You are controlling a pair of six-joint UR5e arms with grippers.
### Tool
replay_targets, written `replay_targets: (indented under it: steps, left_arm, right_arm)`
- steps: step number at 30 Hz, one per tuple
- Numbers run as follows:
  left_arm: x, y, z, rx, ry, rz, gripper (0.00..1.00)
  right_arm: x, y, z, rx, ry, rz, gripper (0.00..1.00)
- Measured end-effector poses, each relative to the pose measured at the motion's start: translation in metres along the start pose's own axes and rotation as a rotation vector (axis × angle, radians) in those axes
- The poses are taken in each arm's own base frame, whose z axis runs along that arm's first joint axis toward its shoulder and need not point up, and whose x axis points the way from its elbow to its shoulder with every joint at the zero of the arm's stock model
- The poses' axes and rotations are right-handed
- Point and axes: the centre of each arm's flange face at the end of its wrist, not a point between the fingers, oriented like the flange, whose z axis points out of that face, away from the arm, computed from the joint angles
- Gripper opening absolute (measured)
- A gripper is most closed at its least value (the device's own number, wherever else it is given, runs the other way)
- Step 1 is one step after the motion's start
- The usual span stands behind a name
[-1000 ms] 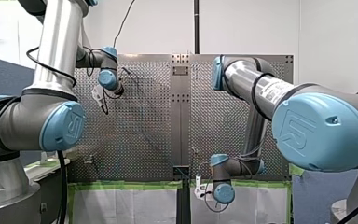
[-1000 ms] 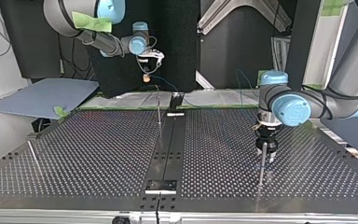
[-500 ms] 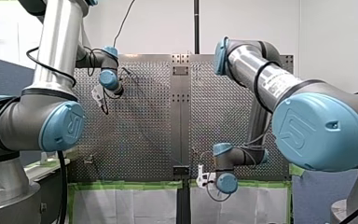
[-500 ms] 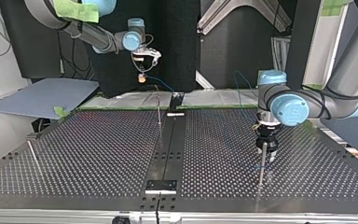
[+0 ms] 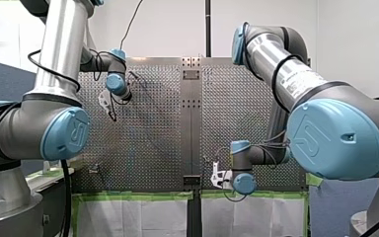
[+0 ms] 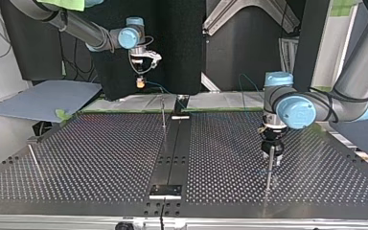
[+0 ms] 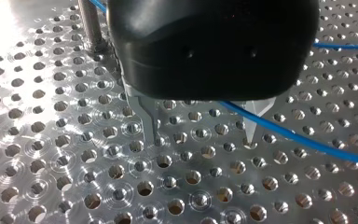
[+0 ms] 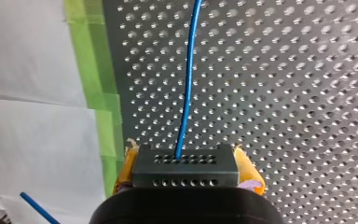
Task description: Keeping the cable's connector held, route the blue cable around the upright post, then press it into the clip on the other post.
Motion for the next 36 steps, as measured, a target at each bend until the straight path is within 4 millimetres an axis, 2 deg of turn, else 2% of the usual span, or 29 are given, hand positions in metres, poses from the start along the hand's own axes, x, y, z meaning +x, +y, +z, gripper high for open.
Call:
replay_targets:
  steps: [17,29,36]
  left_arm:
    - [0.002,-0.004,-0.001,0.008,0.004,-0.038,0.91]
    - [0.003,-0.004,-0.001,0.007,0.005,-0.041,0.91]
    - [0.003,-0.004,-0.002,0.004,0.005,-0.051,0.91]
  right_arm:
    - [0.073,-0.011,0.006,0.064,0.109,0.02,0.0]
    - [0.065,-0.014,0.005,0.083,0.101,0.023,0.0]
    - [0.036,-0.01,0.004,0.074,0.073,0.024,0.0]
